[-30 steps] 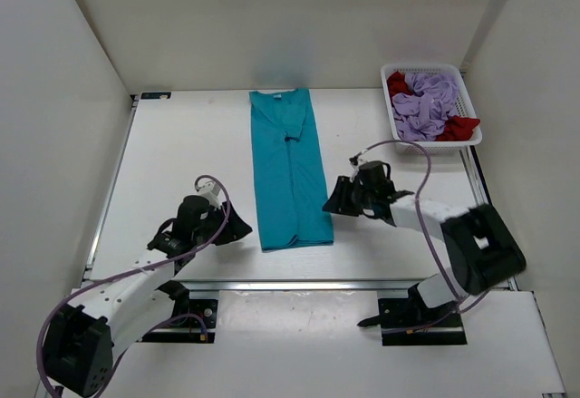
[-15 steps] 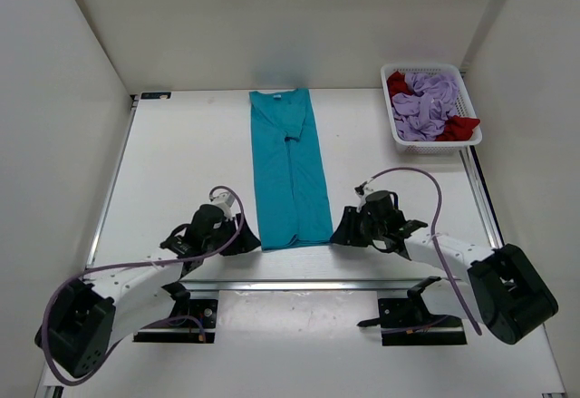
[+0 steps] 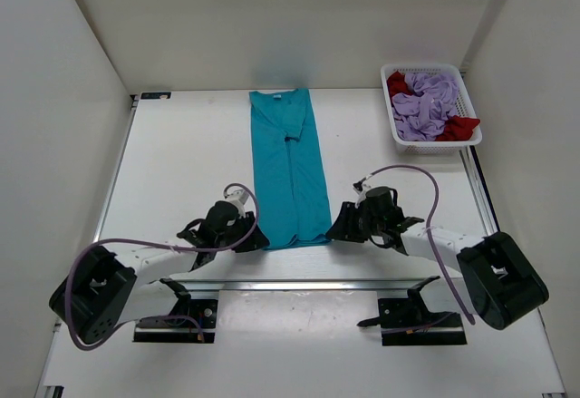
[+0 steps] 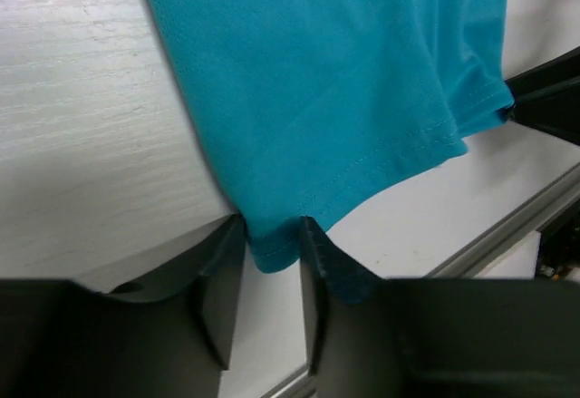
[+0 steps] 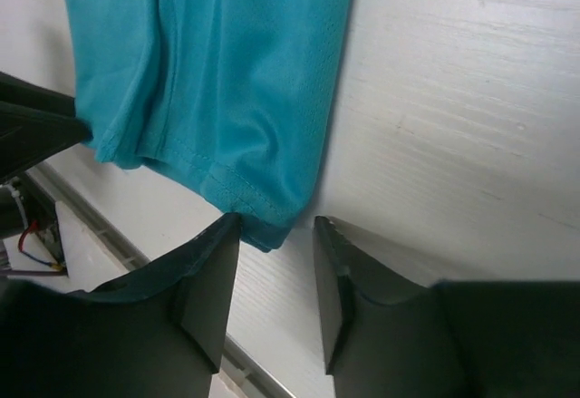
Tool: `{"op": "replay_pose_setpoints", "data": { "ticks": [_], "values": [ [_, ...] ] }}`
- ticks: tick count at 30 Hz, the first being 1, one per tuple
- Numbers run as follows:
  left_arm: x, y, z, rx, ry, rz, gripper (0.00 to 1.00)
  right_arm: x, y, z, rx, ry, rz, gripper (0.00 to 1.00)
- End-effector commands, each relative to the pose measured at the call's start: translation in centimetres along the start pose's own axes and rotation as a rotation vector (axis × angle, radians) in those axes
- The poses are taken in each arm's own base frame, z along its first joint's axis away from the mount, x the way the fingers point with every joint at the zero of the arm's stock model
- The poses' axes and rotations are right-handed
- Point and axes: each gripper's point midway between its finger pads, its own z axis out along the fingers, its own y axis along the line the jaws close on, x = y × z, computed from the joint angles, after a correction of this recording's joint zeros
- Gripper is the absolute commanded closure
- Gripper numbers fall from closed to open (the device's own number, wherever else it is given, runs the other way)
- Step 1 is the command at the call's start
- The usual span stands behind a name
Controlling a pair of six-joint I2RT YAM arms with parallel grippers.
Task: Fold and stack the t-shirts
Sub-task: Grab the bottom of the folded rectangular tshirt with both arms
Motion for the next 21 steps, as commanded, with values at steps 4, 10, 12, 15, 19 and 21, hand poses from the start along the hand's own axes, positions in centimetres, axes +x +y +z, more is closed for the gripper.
{"op": "replay_pose_setpoints", "data": {
  "ticks": [4, 10, 12, 15, 19, 21],
  "values": [
    [0.9, 1.2, 0.3, -0.045, 0.023, -0.012, 0.71, 0.4, 0.9, 0.4, -0.050, 0.011, -0.024, 0.75],
    [1.2, 1.8, -0.4, -0.038, 0.011, -0.037, 0.94, 1.3, 1.6, -0.1, -0.048, 0.012, -0.058, 1.00],
    [1.5, 1.5, -1.1, -0.028, 0.005, -0.032, 0.99, 1.8, 1.8, -0.4, -0.051, 0.011, -0.056, 1.00],
    [4.0, 2.1, -2.5, -0.030, 0.054, -0.015, 1.00, 4.8, 2.1, -1.3, -0.037, 0.046, -0.054, 1.00],
    [7.4, 2.6, -4.9, -0.001, 0.115, -0.039, 1.00, 9.4, 2.7, -2.6, -0.022, 0.138, -0.057, 1.00],
    [7.3, 1.8, -6.1, 0.027, 0.104, -0.065, 1.00, 10.1, 3.6, -3.5, -0.047, 0.131, -0.041, 1.00]
  ]
}}
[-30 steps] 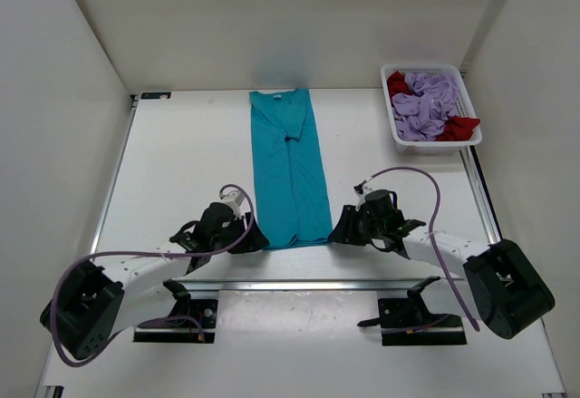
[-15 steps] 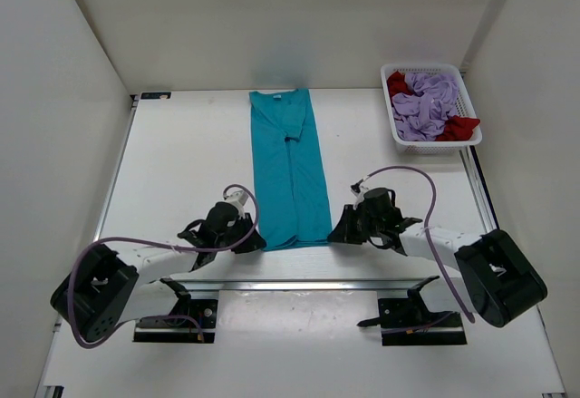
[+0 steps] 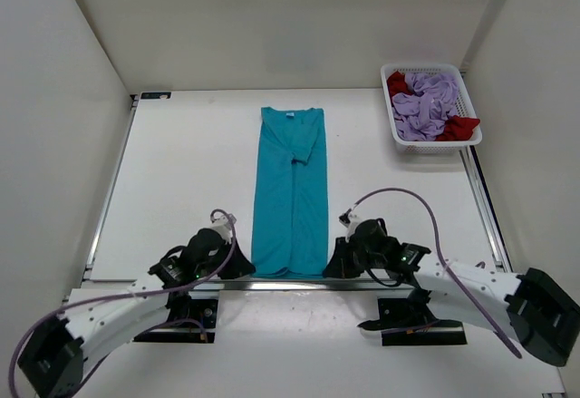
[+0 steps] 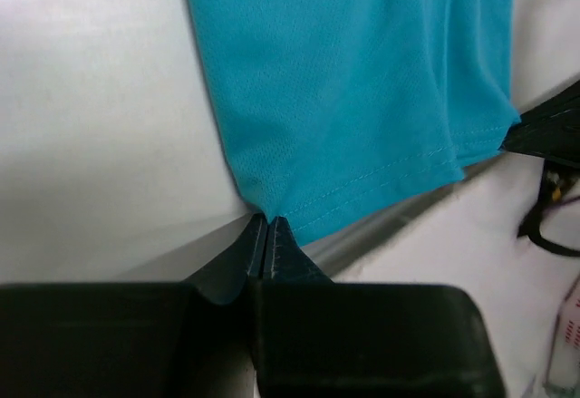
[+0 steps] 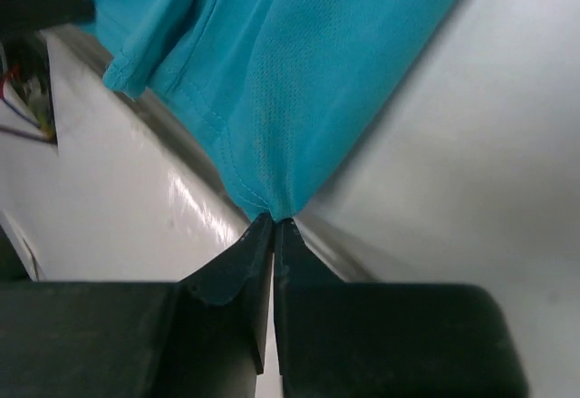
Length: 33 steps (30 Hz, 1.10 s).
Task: Fold and stack the t-shirts
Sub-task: Fold the folded rectangular tshirt in 1/3 of the way
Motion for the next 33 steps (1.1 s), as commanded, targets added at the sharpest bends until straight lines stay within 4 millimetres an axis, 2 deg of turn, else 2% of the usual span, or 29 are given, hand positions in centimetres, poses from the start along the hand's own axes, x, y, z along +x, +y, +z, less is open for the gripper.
{"op": "replay_pose_setpoints", "data": {
  "ticks": [1, 3, 4, 5, 6, 7, 8, 9, 11, 12, 13, 14, 15, 16, 17, 18, 19, 20, 21, 22, 24, 25, 27, 28, 29, 32, 33],
  "values": [
    [2.0, 0.5, -2.1, -0.025, 0.058, -0.061, 1.00, 0.8, 0.2, -0.8, 0.039, -0.011, 0.066, 1.00],
    [-0.4, -1.4, -3.4, 0.007, 0.005, -0.049, 1.00, -1.6, 1.9, -1.6, 0.000, -0.066, 0.061, 0.99],
    [-1.9, -2.1, -3.8, 0.016, -0.015, -0.041, 1.00, -2.5, 1.6, -1.8, 0.010, -0.079, 0.047, 1.00],
    [-2.5, -2.3, -3.7, 0.013, -0.009, -0.051, 1.00, -4.3, 2.0, -2.3, 0.004, -0.112, 0.023, 1.00],
    [-4.5, -3.7, -4.1, 0.043, -0.052, -0.016, 1.00, -6.2, 2.0, -2.5, 0.017, -0.140, 0.003, 1.00],
    [-6.1, -4.1, -4.1, 0.026, -0.073, -0.007, 1.00, -6.8, 1.9, -2.3, 0.023, -0.126, 0.000, 1.00],
    [-7.5, -4.1, -3.6, 0.009, -0.086, -0.009, 1.00, -9.2, 2.1, -2.9, 0.028, -0.171, -0.017, 1.00],
    [-9.7, -5.6, -3.9, 0.033, -0.136, 0.024, 1.00, -11.1, 1.3, -2.9, 0.058, -0.200, -0.014, 1.00],
    [-12.8, -5.1, -2.4, -0.028, -0.149, 0.016, 1.00, -14.7, 1.6, -3.4, 0.029, -0.246, -0.025, 1.00],
    [-15.3, -6.0, -2.6, -0.006, -0.189, 0.028, 1.00, -17.0, 0.7, -3.5, 0.052, -0.285, -0.016, 1.00],
    [-16.8, -6.4, -1.8, -0.005, -0.182, 0.032, 1.00, -18.2, 0.2, -3.0, 0.063, -0.279, -0.006, 1.00],
    [-17.8, -5.4, -0.7, -0.041, -0.174, 0.016, 1.00, -19.8, -0.3, -3.4, 0.054, -0.300, 0.016, 1.00],
    [-20.0, -4.9, 0.1, -0.077, -0.197, 0.008, 1.00, -21.6, -0.9, -3.2, 0.038, -0.313, 0.029, 1.00],
    [-22.0, -5.5, 0.1, -0.070, -0.231, 0.014, 1.00, -23.1, -1.4, -2.9, 0.039, -0.315, 0.044, 1.00],
    [-22.4, -4.2, 1.5, -0.100, -0.202, -0.008, 1.00, -24.0, -1.4, -2.6, 0.039, -0.319, 0.036, 1.00],
    [-24.0, -3.8, 2.4, -0.119, -0.203, -0.013, 1.00, -25.6, -2.1, -2.3, 0.051, -0.322, 0.037, 1.00],
    [-26.0, -4.5, 2.4, -0.122, -0.233, 0.004, 1.00, -27.1, -2.6, -1.8, 0.059, -0.320, 0.044, 1.00],
    [-26.9, -3.9, 3.8, -0.142, -0.213, 0.003, 1.00, -27.1, -4.0, -0.6, 0.077, -0.289, 0.063, 1.00],
    [-26.9, -2.8, 5.1, -0.161, -0.181, -0.013, 1.00, -28.7, -3.8, -0.9, 0.070, -0.304, 0.050, 1.00],
    [-28.4, -3.1, 5.5, -0.160, -0.194, -0.010, 1.00, -29.8, -4.3, -0.1, 0.070, -0.297, 0.054, 1.00],
    [-28.4, -1.7, 8.2, -0.180, -0.152, -0.026, 0.99, -30.6, -5.5, 0.8, 0.085, -0.277, 0.062, 1.00],
    [-29.3, -1.8, 8.6, -0.175, -0.171, -0.022, 0.98, -31.3, -5.9, 1.3, 0.087, -0.275, 0.061, 0.99],
    [-29.4, -0.8, 10.4, -0.183, -0.153, -0.044, 0.95, -32.0, -7.0, 1.9, 0.097, -0.268, 0.076, 1.00],
    [-30.3, -0.7, 10.7, -0.184, -0.172, -0.051, 0.91, -32.2, -7.9, 2.6, 0.108, -0.256, 0.076, 1.00],
    [-30.5, -0.4, 11.2, -0.176, -0.167, -0.067, 0.90, -33.0, -7.8, 2.7, 0.099, -0.263, 0.066, 1.00],
    [-31.7, 0.2, 11.6, -0.130, -0.192, -0.122, 0.78, -34.0, -8.5, 2.8, 0.107, -0.283, 0.066, 0.91],
    [-32.3, -0.2, 10.9, -0.102, -0.211, -0.131, 0.65, -34.2, -8.3, 2.4, 0.105, -0.289, 0.067, 0.85]
  ]
}}
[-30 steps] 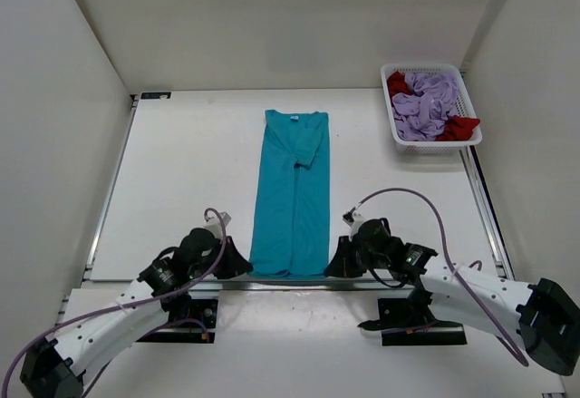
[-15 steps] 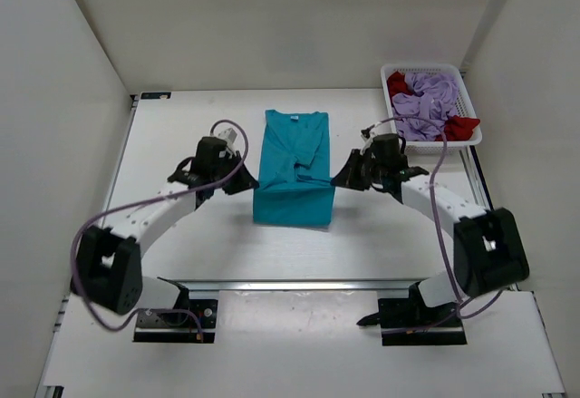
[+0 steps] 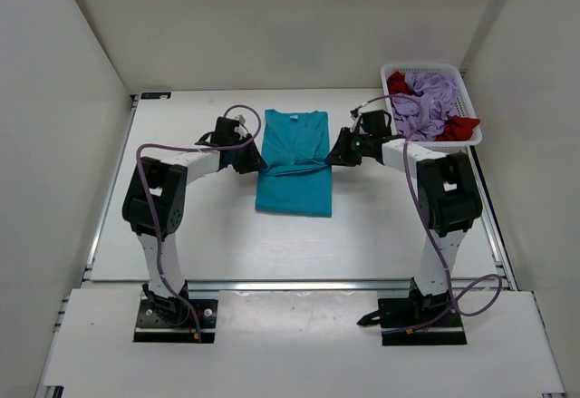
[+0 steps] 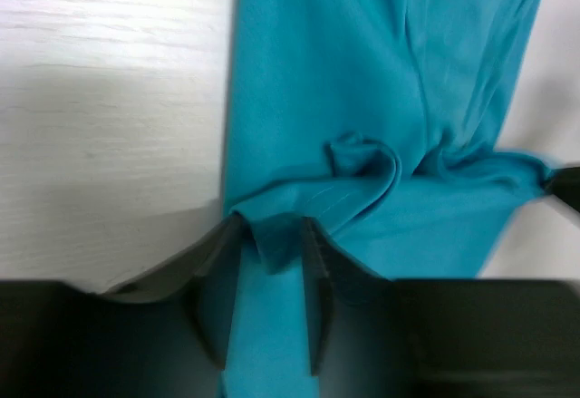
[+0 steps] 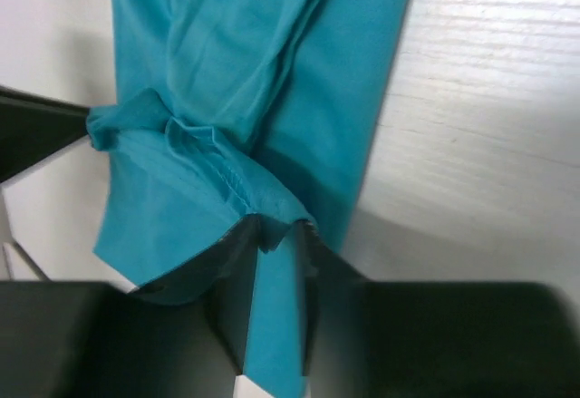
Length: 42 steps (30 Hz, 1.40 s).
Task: Fold and stack the t-shirts
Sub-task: Fold the folded rectangular tshirt in 1/3 of the way
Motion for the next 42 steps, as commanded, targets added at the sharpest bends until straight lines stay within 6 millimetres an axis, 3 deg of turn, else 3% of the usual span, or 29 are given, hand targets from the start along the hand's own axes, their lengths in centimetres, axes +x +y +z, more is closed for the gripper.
{"op": "replay_pose_setpoints", "data": {
  "ticks": [1, 4, 6, 7, 8, 9, 10, 11, 12, 13, 14, 17, 19, 21, 22, 24, 28, 29, 30, 31, 32, 33, 34, 38, 42],
  "values": [
    [-5.2, -3.6, -3.0, 0.151, -0.149, -0.020, 0.52, -2.6, 1.7, -1.0, -0.044, -0.059, -0.063, 0.76],
    [-5.3, -4.8, -5.7, 0.182, -0.219, -0.008, 0.48, -2.5, 2.4, -2.6, -0.013, -0.115, -0.095, 0.52],
    [-4.1, -5.7, -6.7, 0.203, -0.241, 0.008, 0.52, -1.0, 3.2, -3.8, -0.014, -0.136, -0.089, 0.46],
    [-2.2, -6.0, -6.9, 0.210, -0.216, 0.014, 0.54, -1.0, 3.8, -4.5, -0.013, -0.166, -0.101, 0.46],
    [-0.9, -6.9, -6.9, 0.222, -0.219, 0.034, 0.57, 0.4, 3.7, -4.1, -0.007, -0.156, -0.103, 0.49],
    [0.9, -6.7, -7.2, 0.225, -0.206, 0.036, 0.57, 1.1, 3.9, -4.4, -0.011, -0.162, -0.112, 0.67],
    [1.9, -7.7, -7.3, 0.250, -0.209, 0.058, 0.57, 1.8, 4.5, -4.1, -0.018, -0.156, -0.134, 0.80],
    [4.2, -6.9, -6.7, 0.235, -0.176, 0.058, 0.59, 2.8, 5.4, -3.9, -0.033, -0.139, -0.150, 0.93],
    [6.1, -5.5, -6.1, 0.211, -0.144, 0.044, 0.59, 4.4, 5.6, -3.3, -0.043, -0.105, -0.162, 0.98],
    [7.2, -4.7, -5.6, 0.202, -0.128, 0.036, 0.60, 4.8, 6.1, -3.0, -0.063, -0.097, -0.177, 1.00],
    [7.9, -3.7, -4.9, 0.196, -0.101, 0.013, 0.63, 6.6, 6.5, -2.2, -0.076, -0.054, -0.189, 1.00],
    [10.4, 0.2, -4.1, 0.137, -0.051, -0.027, 0.64, 10.0, 4.9, -0.5, -0.019, 0.033, -0.197, 1.00],
    [11.7, 2.2, -4.1, 0.087, -0.035, -0.036, 0.65, 11.3, 4.0, -0.1, -0.017, 0.051, -0.180, 1.00],
    [12.8, 2.9, -4.4, 0.090, -0.020, -0.042, 0.65, 13.3, 2.5, -0.5, 0.004, 0.079, -0.143, 1.00],
    [13.4, 3.1, -4.7, 0.090, -0.016, -0.037, 0.65, 13.5, 2.8, -0.8, -0.010, 0.067, -0.149, 1.00],
    [15.2, 2.3, -5.6, 0.108, -0.003, 0.000, 0.65, 16.3, 1.7, -1.4, 0.023, 0.092, -0.144, 1.00],
    [19.6, 4.2, -7.6, 0.097, 0.037, -0.007, 0.65, 21.2, 0.3, -3.3, 0.047, 0.166, -0.140, 1.00],
    [20.2, 4.6, -8.4, 0.107, 0.026, -0.019, 0.65, 21.5, 0.7, -3.8, 0.036, 0.165, -0.150, 1.00],
    [19.9, 4.1, -9.1, 0.129, -0.002, -0.014, 0.65, 22.0, 0.2, -4.3, 0.049, 0.169, -0.130, 1.00],
    [21.0, 5.1, -9.5, 0.107, 0.014, -0.018, 0.64, 22.4, 0.3, -5.0, 0.044, 0.169, -0.137, 1.00],
    [21.1, 4.8, -10.2, 0.131, 0.001, -0.008, 0.64, 22.4, 1.0, -5.7, 0.029, 0.157, -0.142, 1.00],
    [20.4, 4.7, -10.9, 0.138, -0.034, -0.013, 0.63, 22.7, 0.9, -6.0, 0.037, 0.164, -0.148, 1.00],
    [20.3, 5.4, -11.1, 0.122, -0.035, -0.025, 0.63, 22.4, 2.5, -6.7, -0.004, 0.151, -0.172, 1.00],
    [17.3, 4.3, -13.3, 0.160, -0.132, -0.007, 0.61, 19.5, 7.4, -8.0, -0.064, 0.071, -0.247, 1.00],
    [16.6, 2.2, -14.5, 0.216, -0.165, -0.002, 0.59, 18.9, 11.0, -6.7, -0.161, 0.043, -0.316, 1.00]
  ]
}}
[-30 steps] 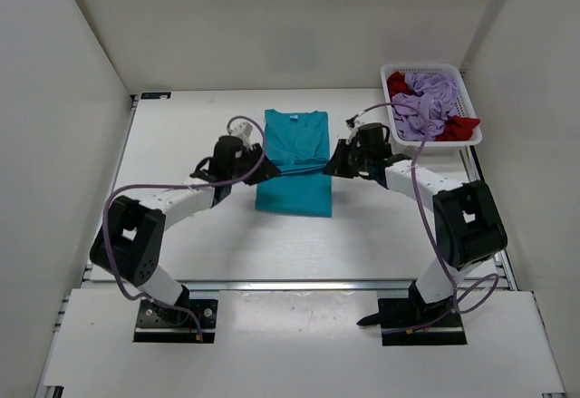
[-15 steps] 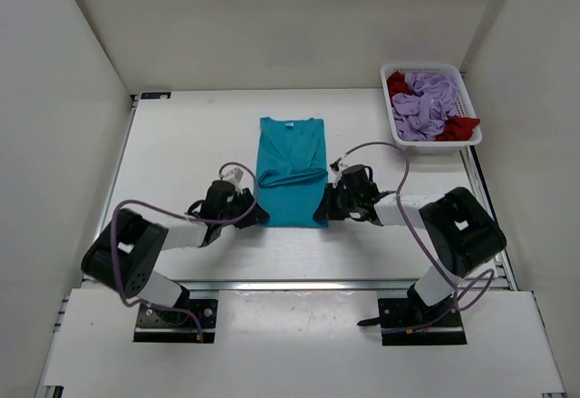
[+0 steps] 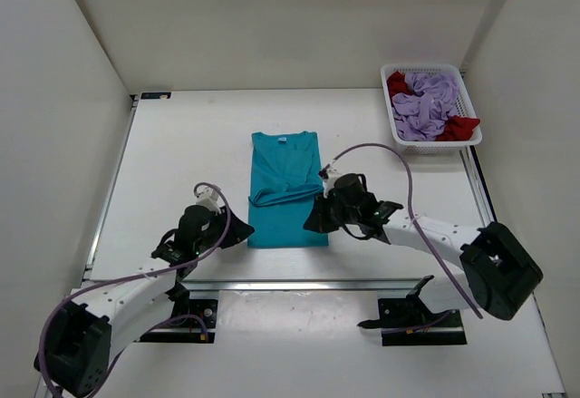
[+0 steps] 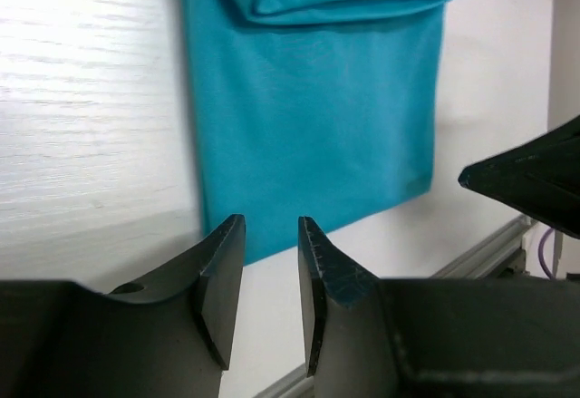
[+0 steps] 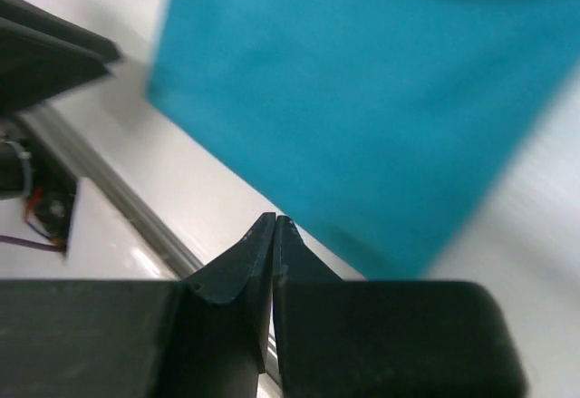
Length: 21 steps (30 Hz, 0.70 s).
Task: Fold and stack the t-shirts
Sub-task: Fold the folded rectangular tshirt in 1/3 of the way
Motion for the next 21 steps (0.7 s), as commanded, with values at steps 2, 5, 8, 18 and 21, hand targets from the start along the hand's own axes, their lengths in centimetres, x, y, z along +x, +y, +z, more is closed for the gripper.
{"op": "replay_pose_setpoints", "data": {
  "ticks": [2, 5, 8, 18, 21],
  "values": [
    [0.0, -2.0, 0.0, 0.027, 0.013, 0.017, 0.59, -3.7, 3.2, 2.5, -0.075, -0.053, -0.080, 1.00],
    [1.3, -2.5, 0.9, 0.044, 0.066, 0.019, 0.60, -5.6, 3.7, 5.2, -0.088, -0.039, -0.105, 1.00],
    [2.0, -1.2, 1.6, 0.013, 0.088, 0.012, 0.60, -7.1, 4.2, 7.7, -0.096, -0.011, -0.119, 1.00],
    [3.5, 3.2, 1.3, -0.093, 0.116, 0.004, 0.61, -6.8, 3.1, 12.5, -0.101, 0.052, -0.109, 1.00],
    [3.5, 4.0, 1.0, -0.111, 0.111, 0.003, 0.60, -7.8, 2.1, 12.8, -0.092, 0.053, -0.099, 1.00]
  ]
}}
